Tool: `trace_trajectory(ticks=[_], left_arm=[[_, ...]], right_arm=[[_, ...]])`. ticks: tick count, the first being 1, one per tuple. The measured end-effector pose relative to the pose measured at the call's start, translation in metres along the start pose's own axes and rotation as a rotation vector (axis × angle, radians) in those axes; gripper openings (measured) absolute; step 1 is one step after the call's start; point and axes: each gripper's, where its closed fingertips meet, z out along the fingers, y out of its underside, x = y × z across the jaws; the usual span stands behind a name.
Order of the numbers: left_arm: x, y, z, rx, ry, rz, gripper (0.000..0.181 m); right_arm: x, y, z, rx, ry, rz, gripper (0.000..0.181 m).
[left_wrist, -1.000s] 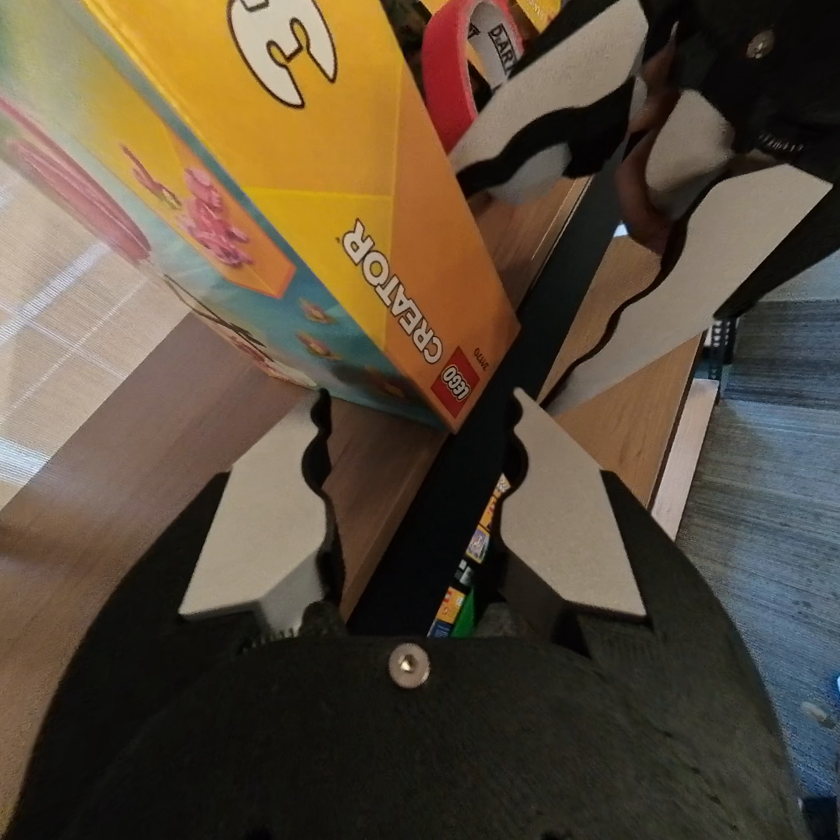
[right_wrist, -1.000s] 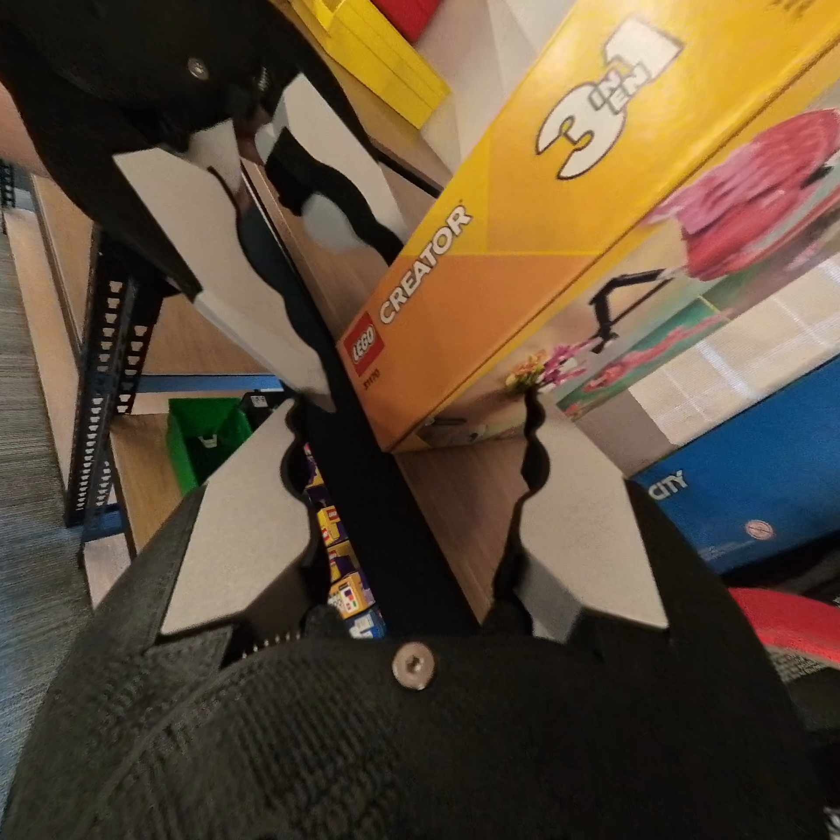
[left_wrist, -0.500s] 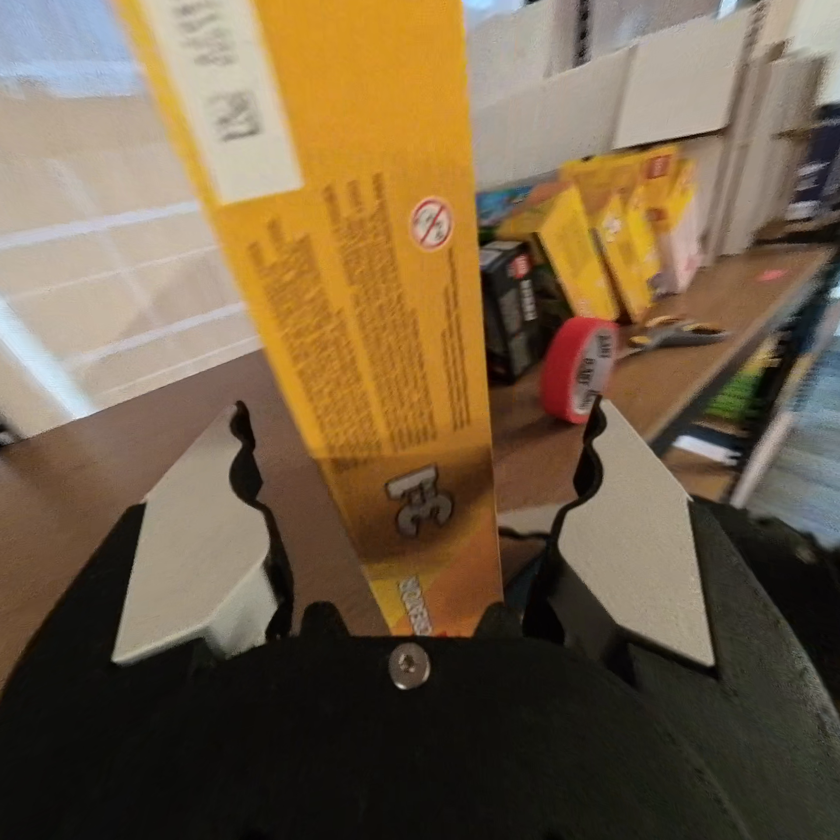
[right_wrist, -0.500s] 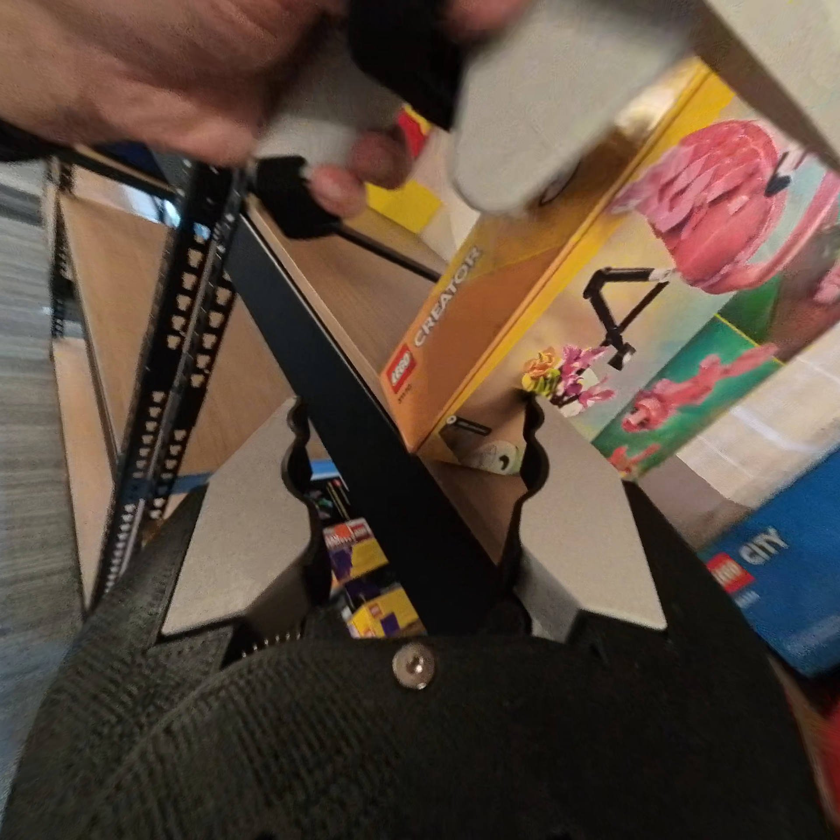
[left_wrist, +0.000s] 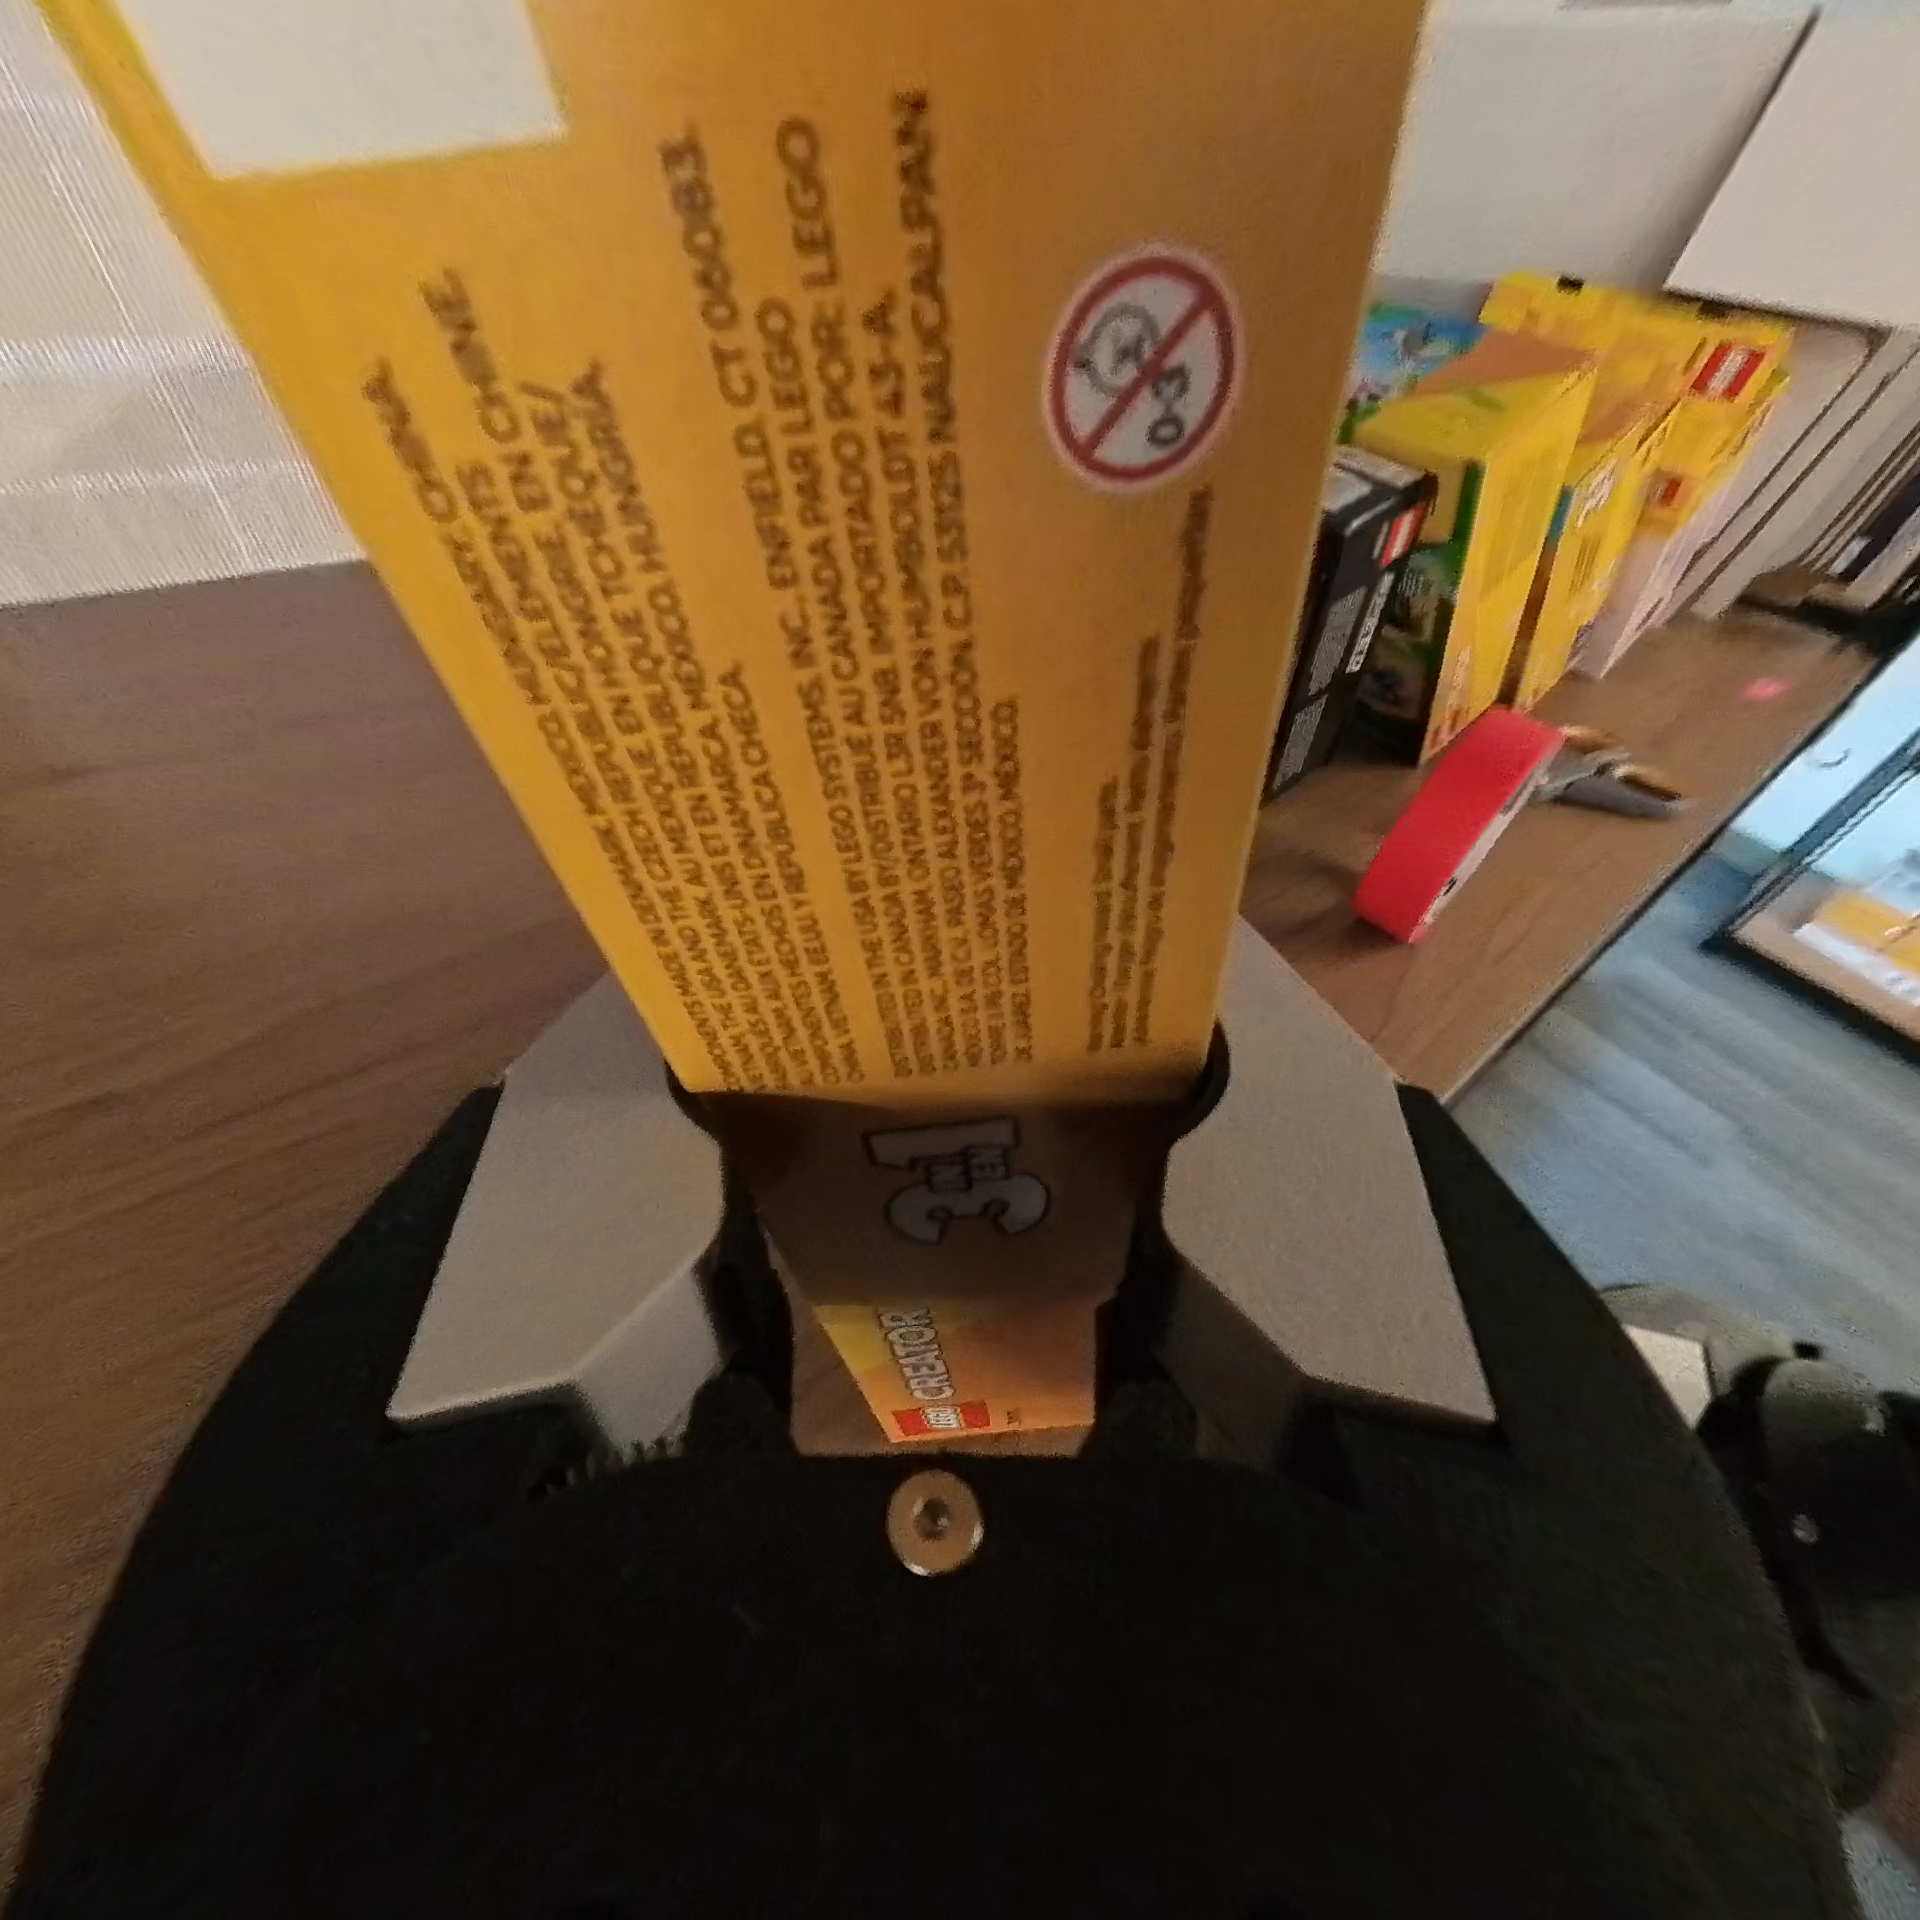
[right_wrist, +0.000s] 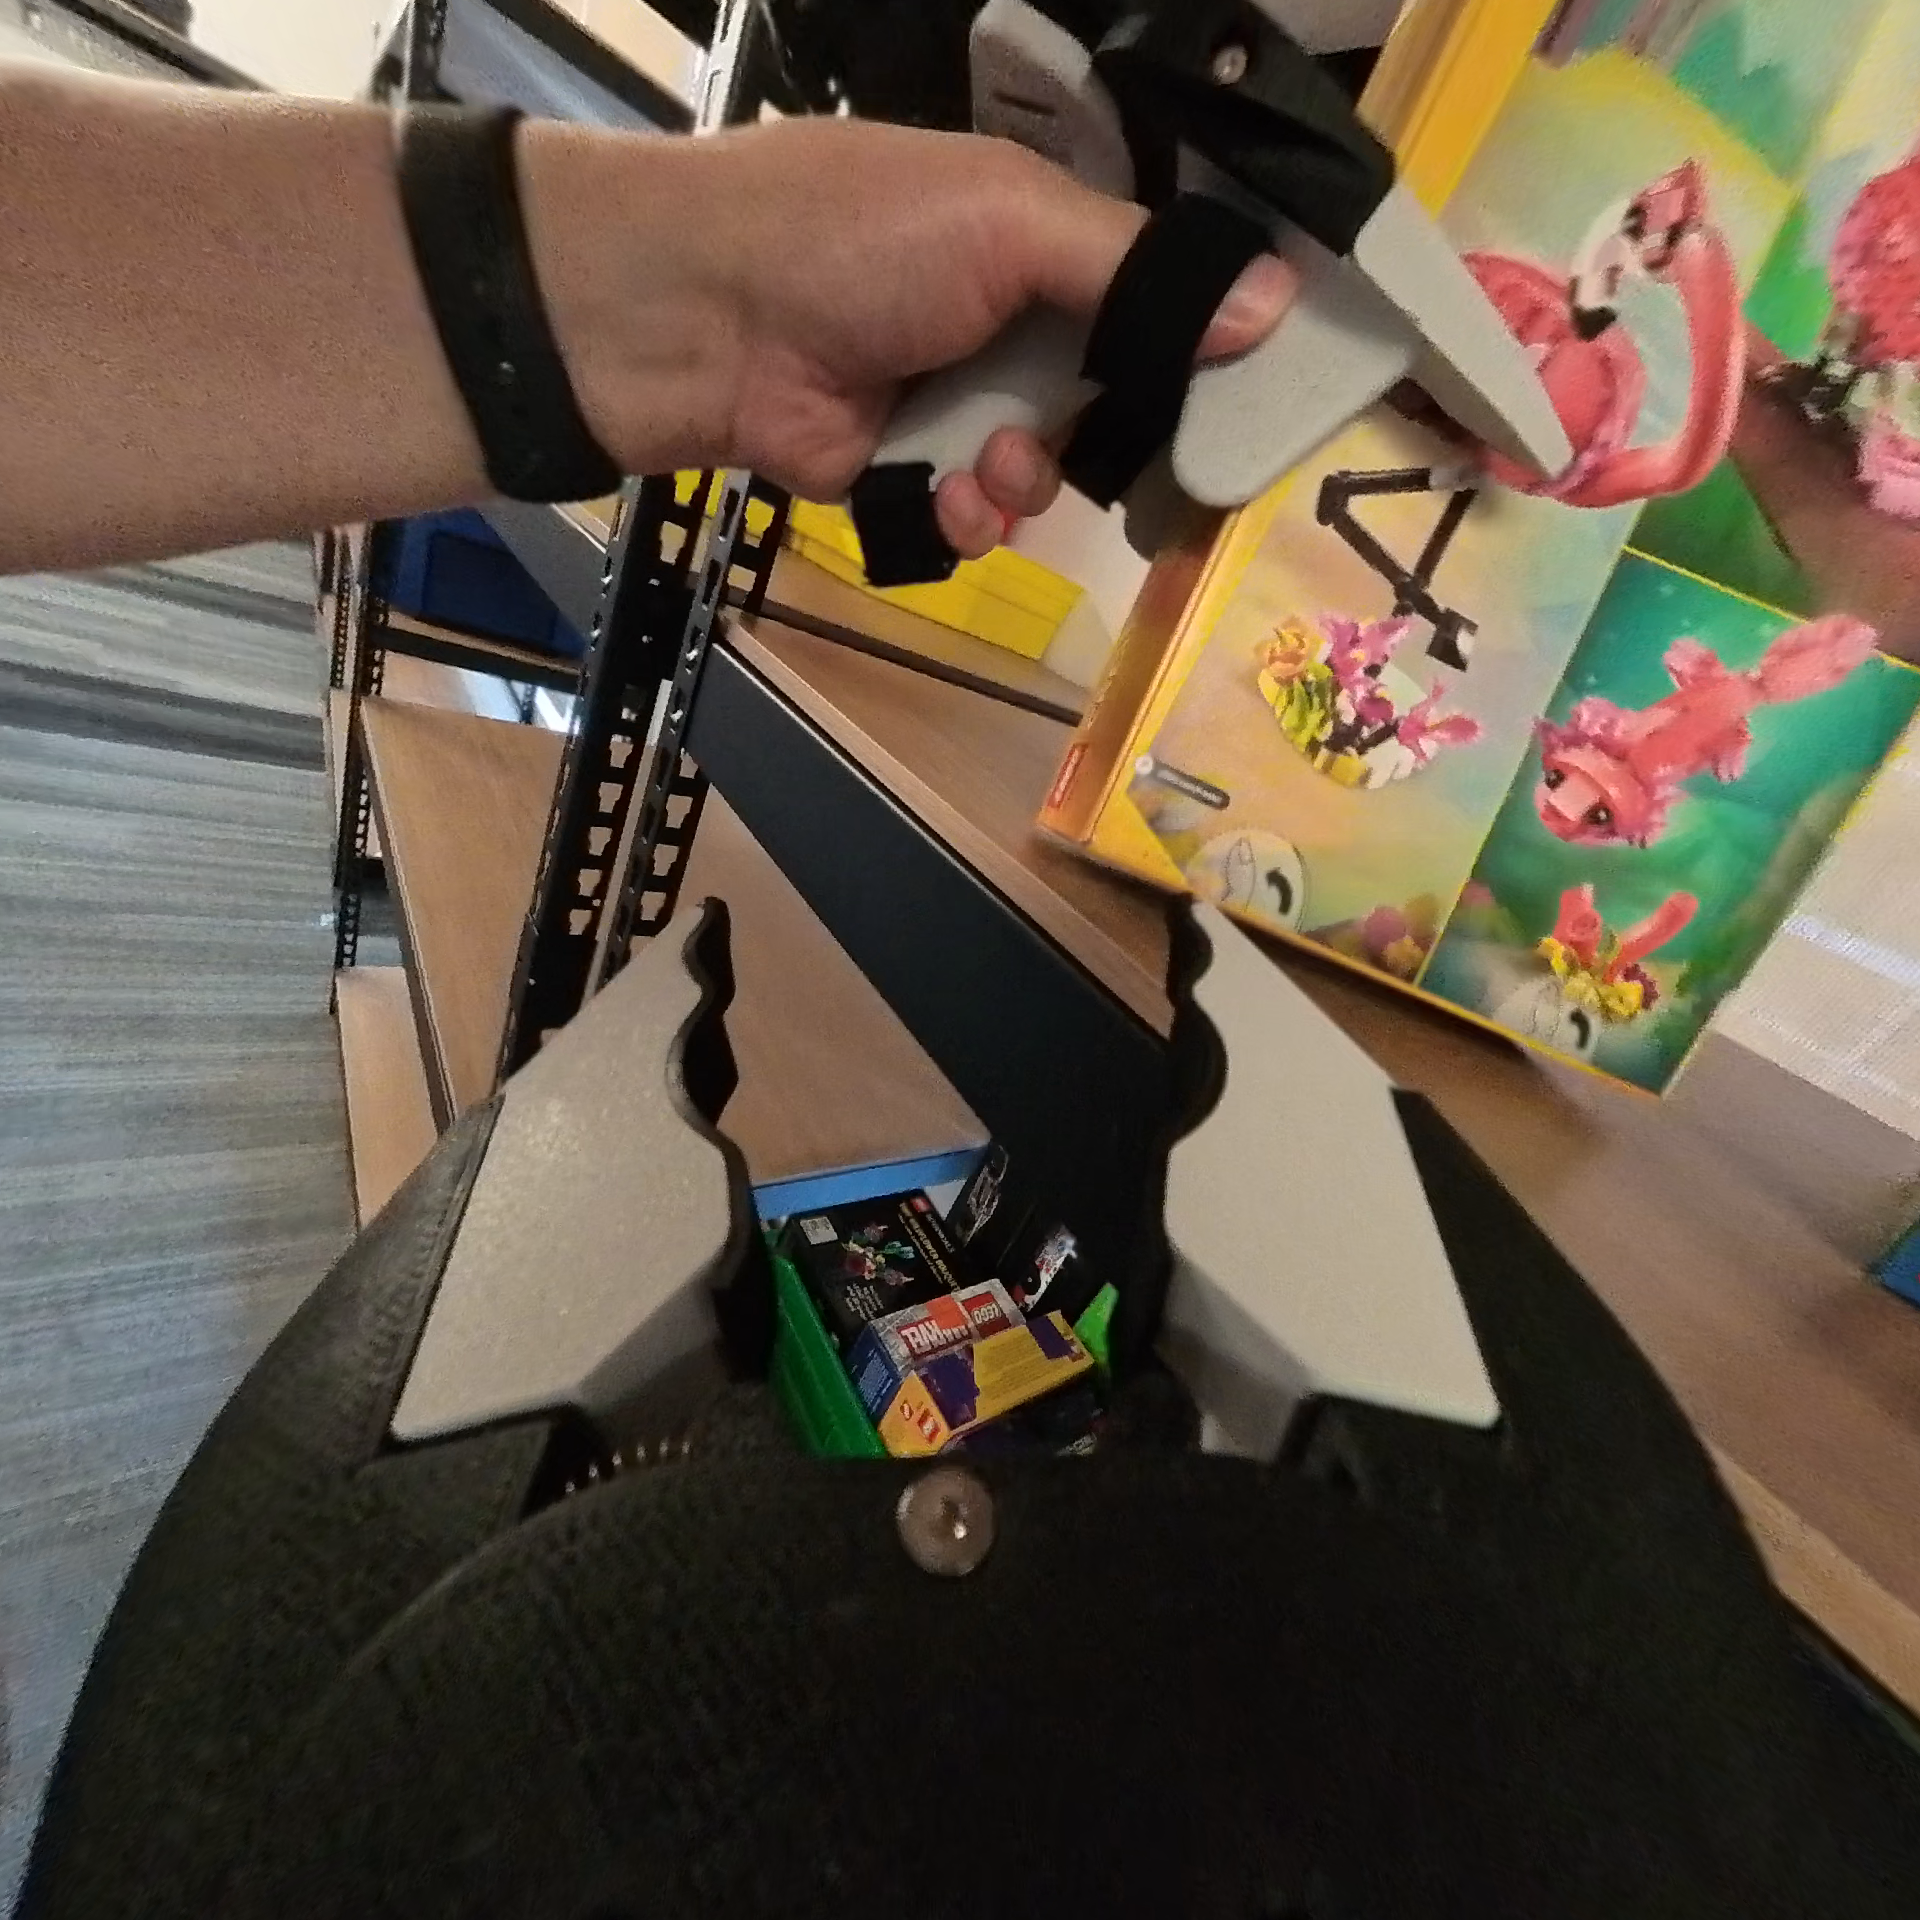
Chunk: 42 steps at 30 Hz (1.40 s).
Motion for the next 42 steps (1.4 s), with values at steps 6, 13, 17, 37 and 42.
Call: trace_trajectory(ticks=[6,13,17,37,42], left_arm=[[-0.026,-0.009,0.004,-0.017,0.089,-0.161,0.083],[-0.067,-0.016,0.012,-0.028,0.186,-0.431,0.083],[-0.088,-0.011,0.015,-0.039,0.199,-0.613,0.082],[-0.098,0.015,0.019,-0.089,0.362,-1.004,0.081],[-0.076,0.027,0.019,-0.103,0.468,-1.087,0.081]], right_arm=[[-0.002,0.011,-0.018,-0.009,0.043,0.04,0.082],[0.002,0.024,-0.037,-0.025,0.101,0.105,0.082],[0.008,0.024,-0.043,-0.027,0.121,0.143,0.082],[0.057,-0.034,0.009,0.044,0.076,0.694,0.076],[0.058,-0.019,0.023,-0.019,0.067,0.71,0.072]])
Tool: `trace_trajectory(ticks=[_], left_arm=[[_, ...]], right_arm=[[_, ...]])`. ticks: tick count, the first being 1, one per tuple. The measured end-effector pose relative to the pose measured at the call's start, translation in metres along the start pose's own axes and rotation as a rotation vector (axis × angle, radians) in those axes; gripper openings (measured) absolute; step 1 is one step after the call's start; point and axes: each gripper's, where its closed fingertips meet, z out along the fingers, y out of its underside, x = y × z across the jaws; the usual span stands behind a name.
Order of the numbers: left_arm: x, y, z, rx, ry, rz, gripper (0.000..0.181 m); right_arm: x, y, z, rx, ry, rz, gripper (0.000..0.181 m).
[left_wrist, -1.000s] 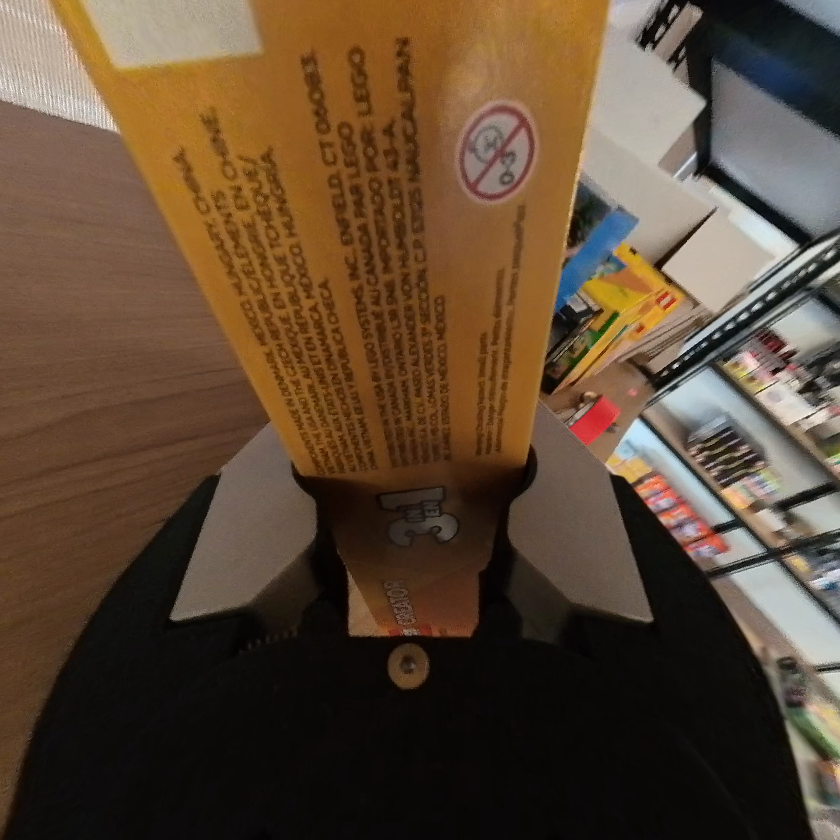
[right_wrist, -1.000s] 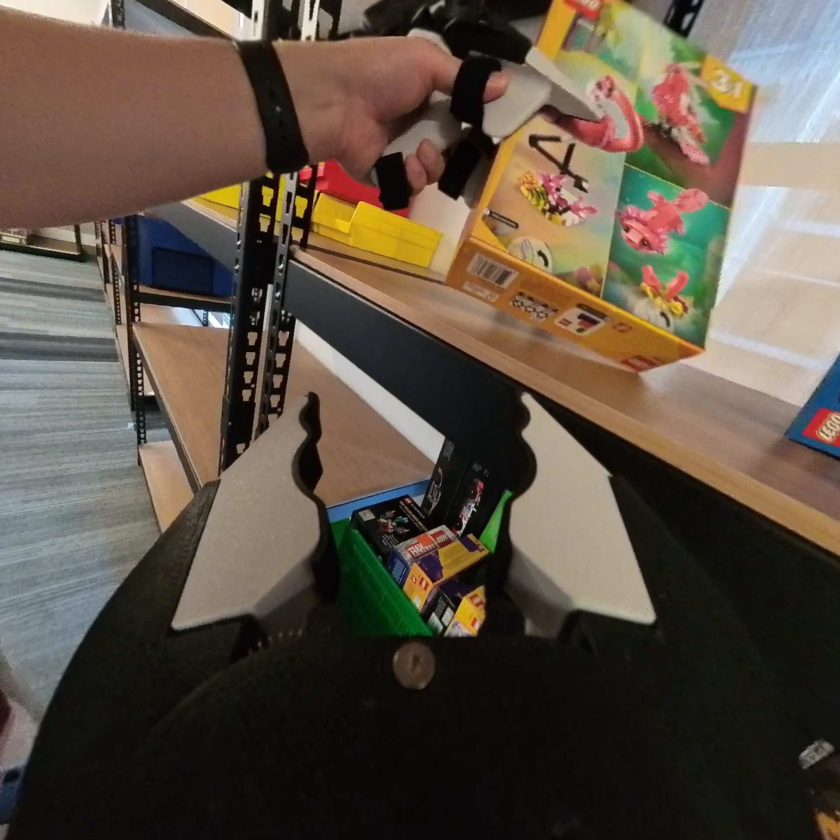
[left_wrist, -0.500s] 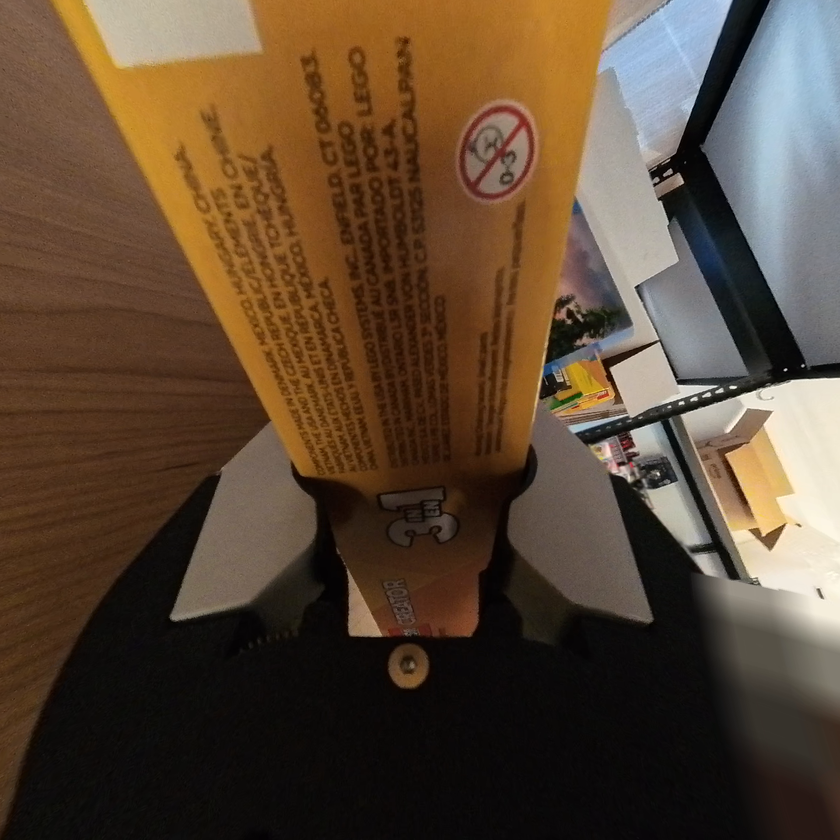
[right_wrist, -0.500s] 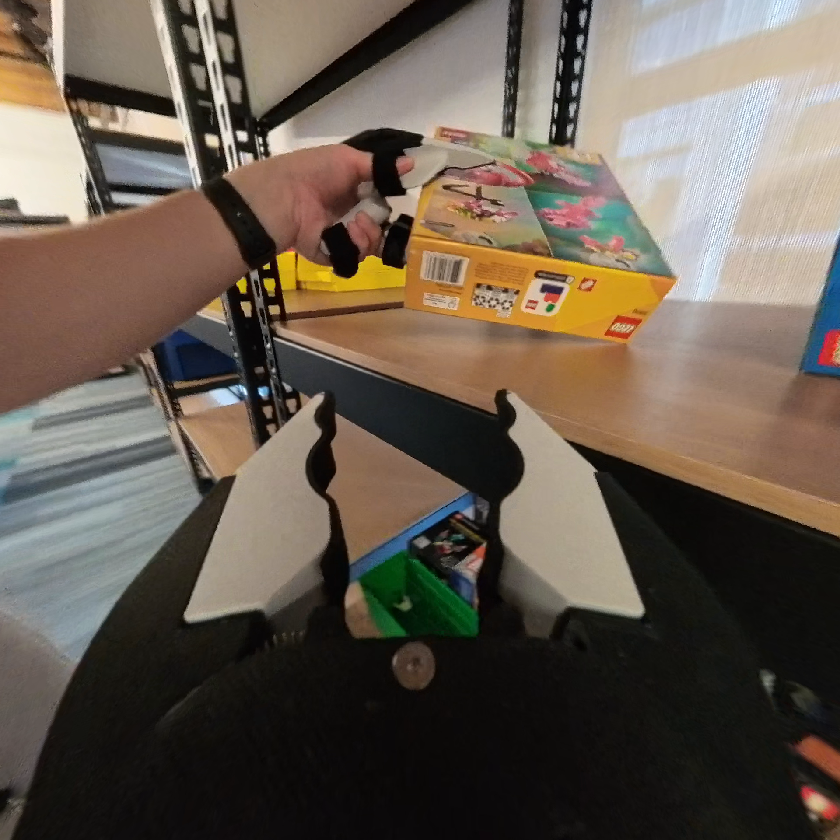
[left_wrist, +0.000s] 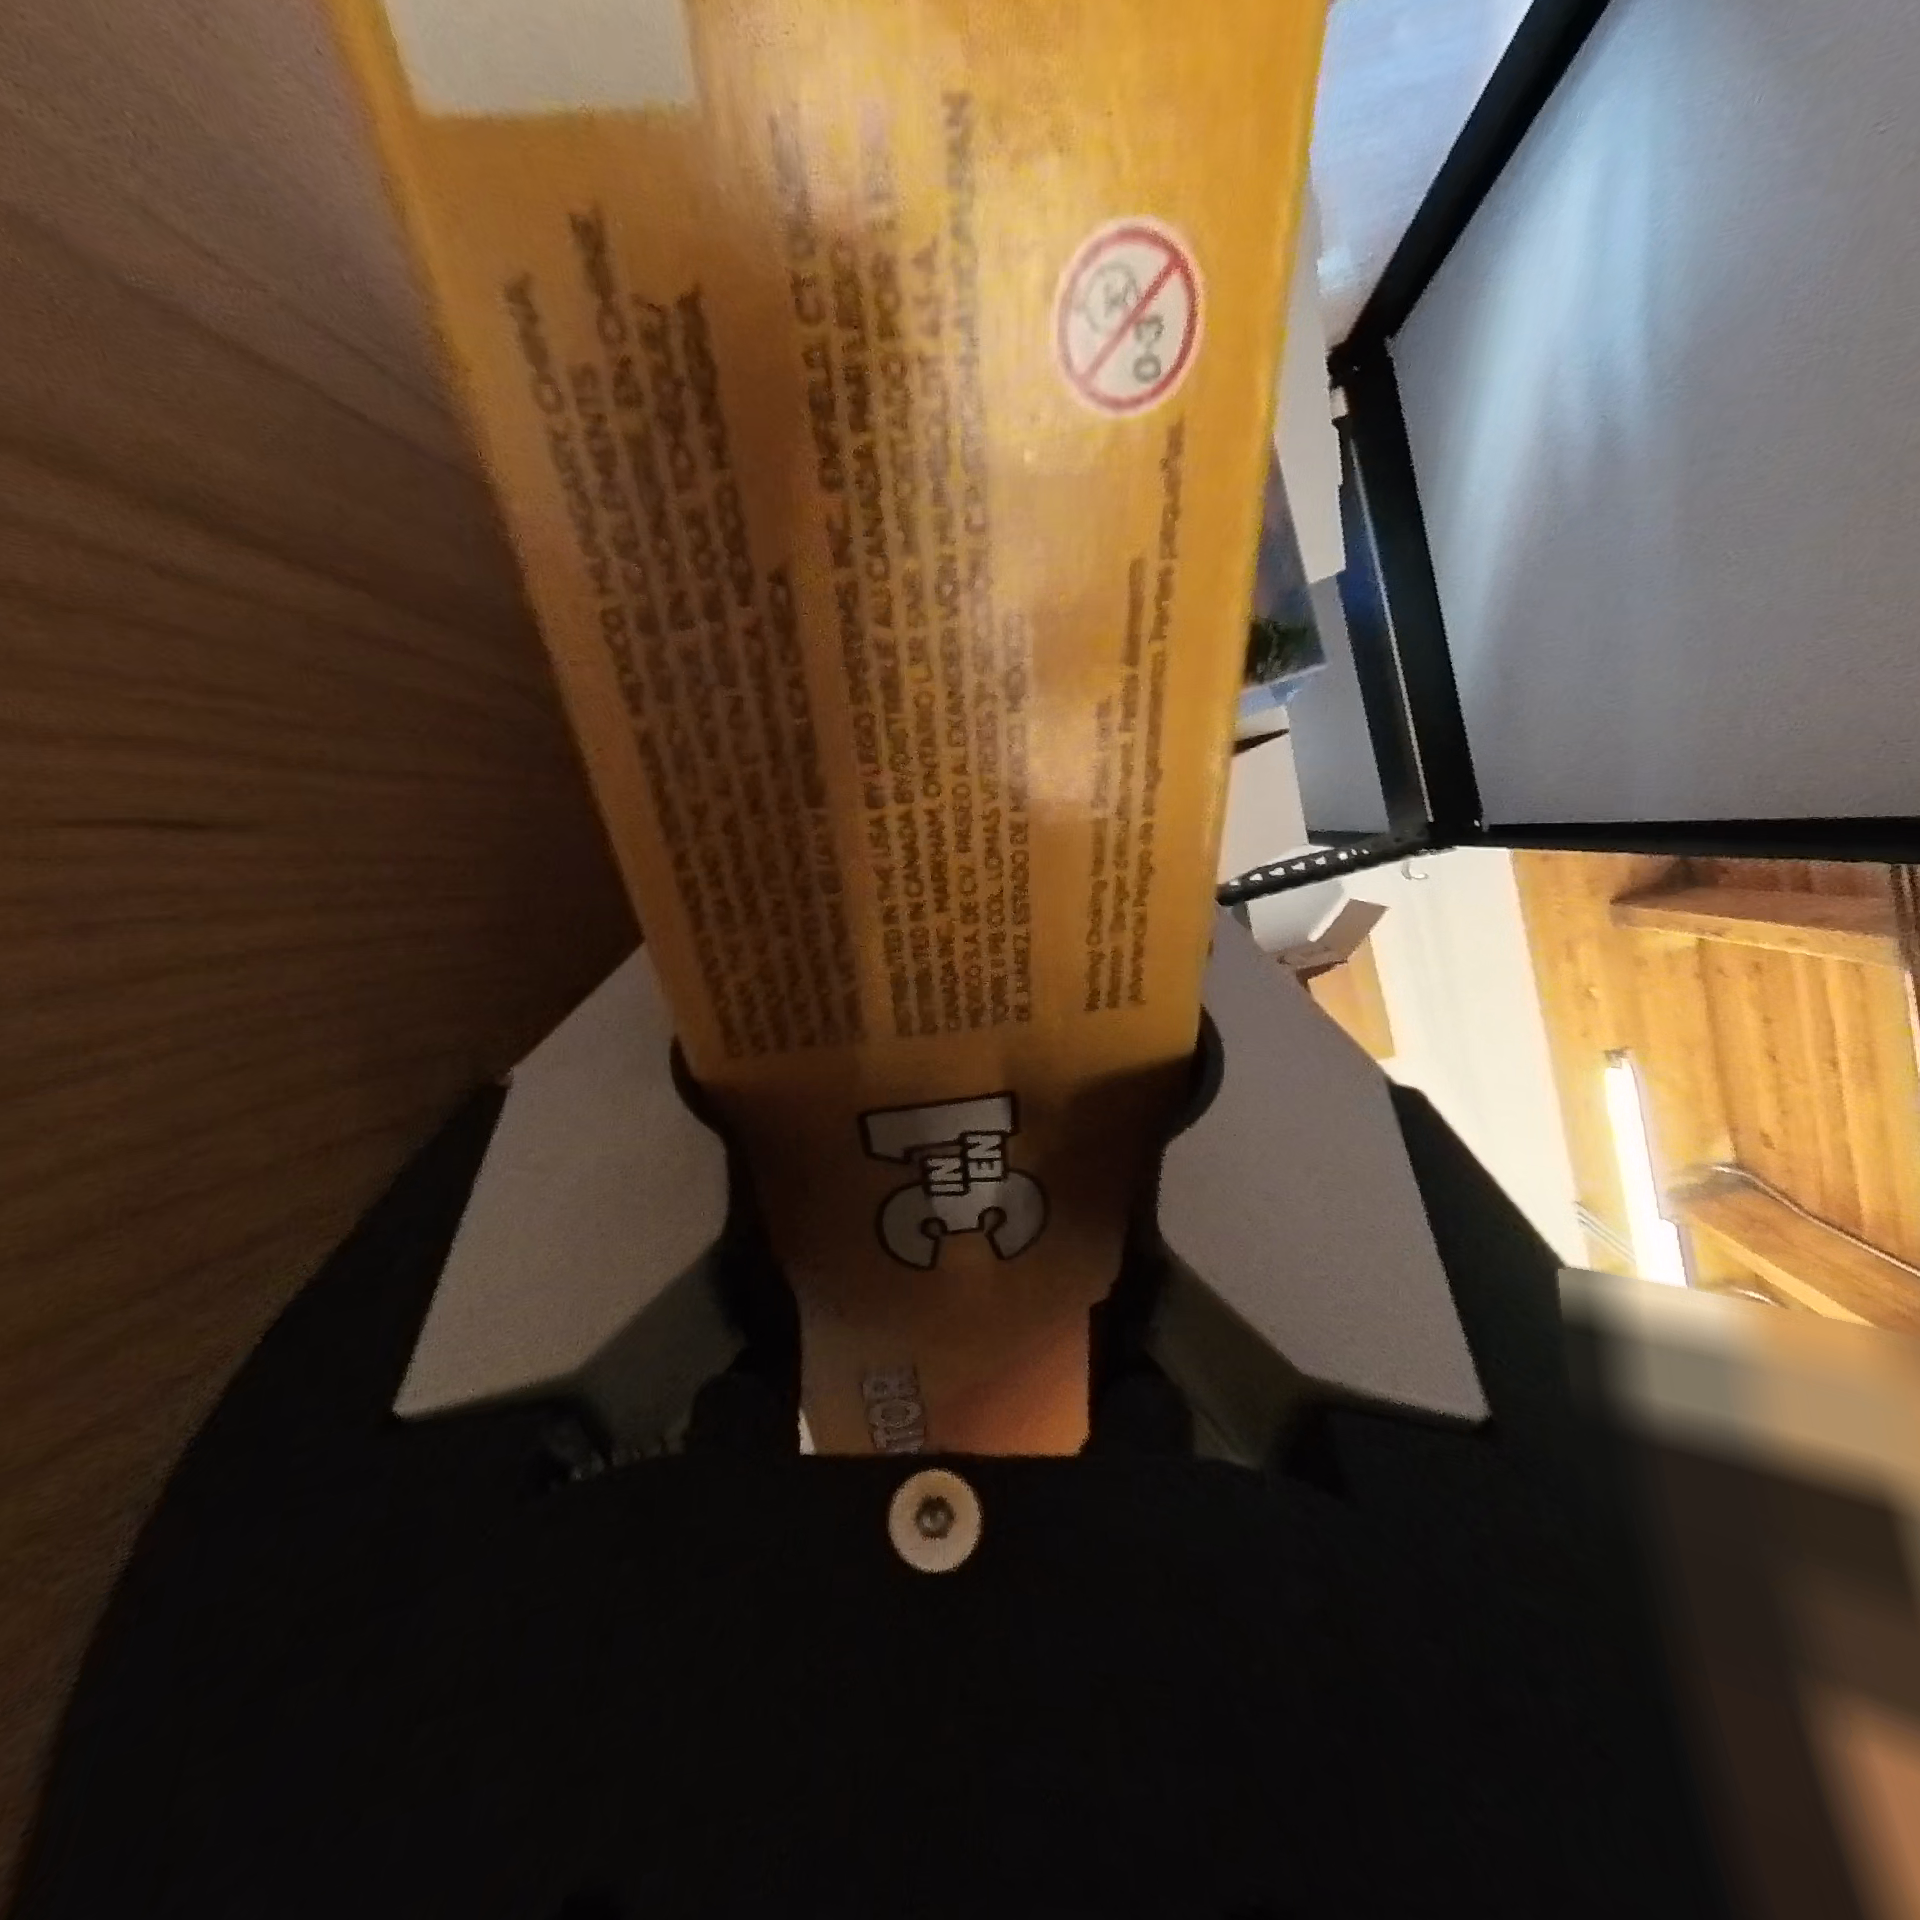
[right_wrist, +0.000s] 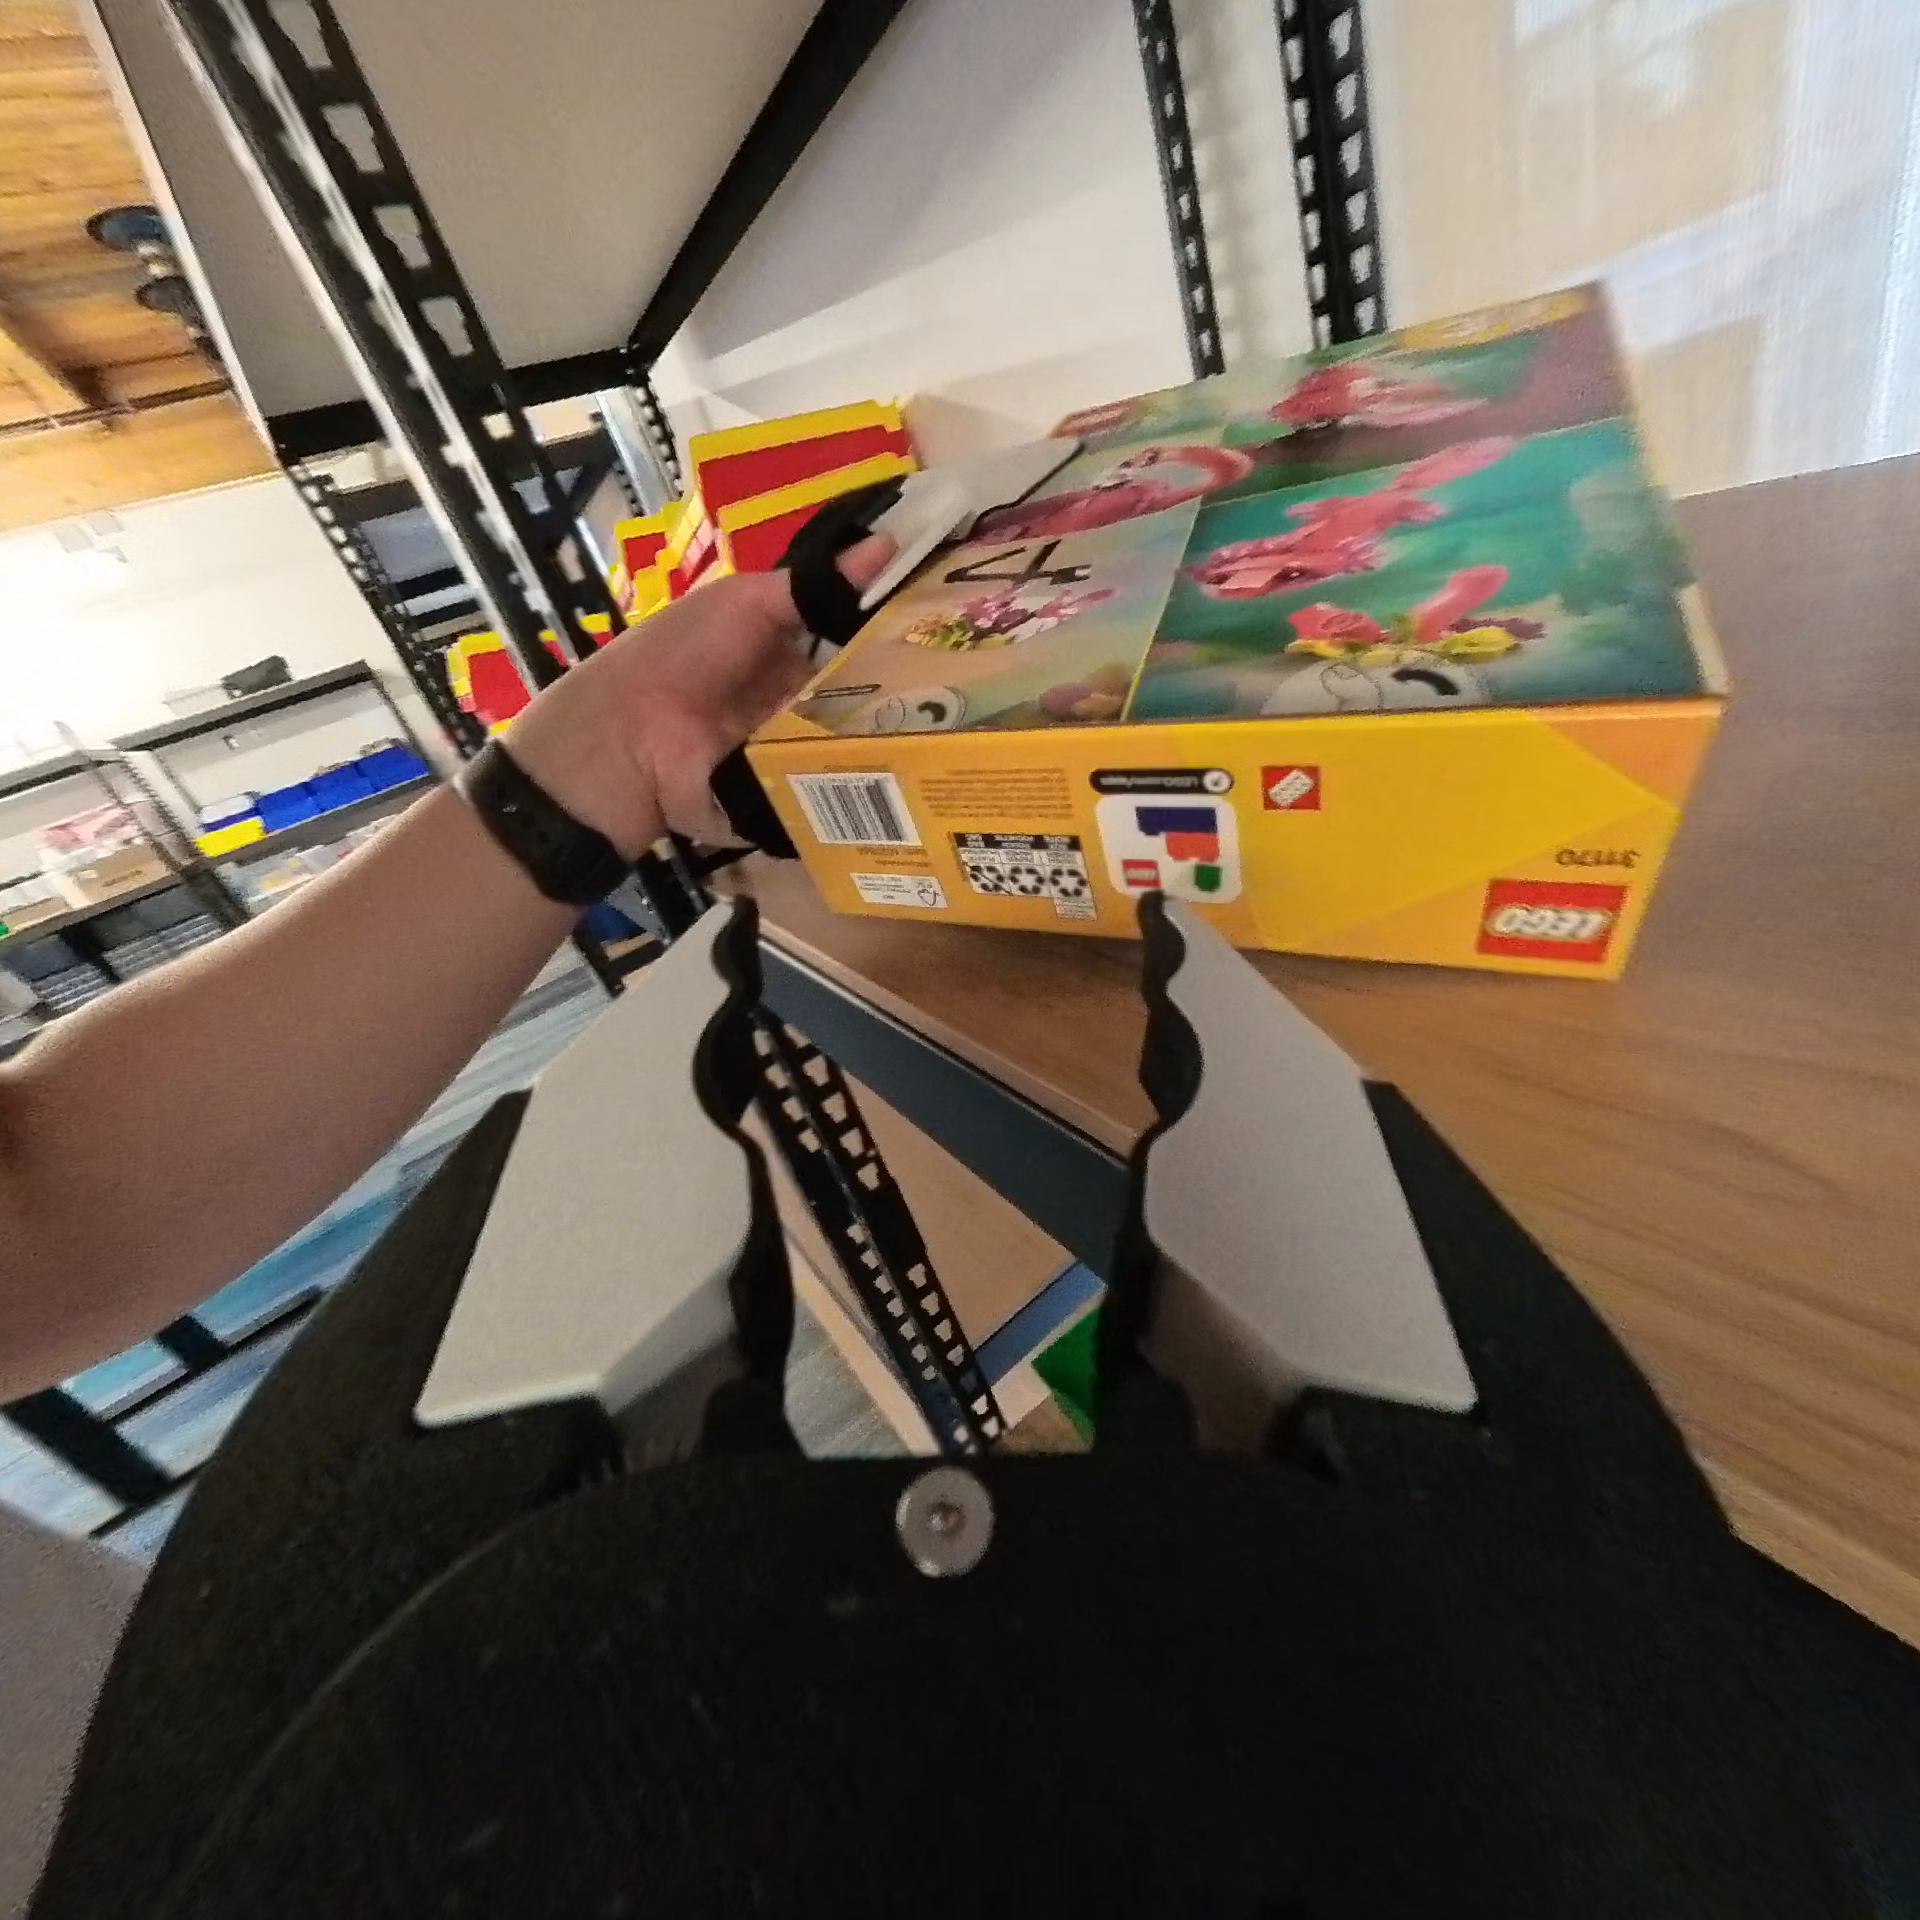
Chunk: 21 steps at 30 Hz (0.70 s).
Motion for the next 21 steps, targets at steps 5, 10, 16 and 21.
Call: trace_trajectory(ticks=[5,10,16,21], left_arm=[[0.003,0.008,0.002,-0.02,0.034,0.025,0.083],[0.001,0.012,-0.001,-0.029,0.042,0.026,0.082],[0.006,0.013,-0.003,-0.036,0.052,0.084,0.085],[0.007,0.015,-0.006,-0.053,0.059,0.109,0.085]], right_arm=[[-0.025,0.014,0.011,-0.054,-0.135,-0.06,0.008],[-0.04,0.019,0.032,-0.179,-0.247,-0.089,0.0],[-0.02,0.024,0.048,-0.347,-0.207,-0.118,0.0],[0.016,0.041,0.004,-0.52,-0.118,-0.006,0.0]])
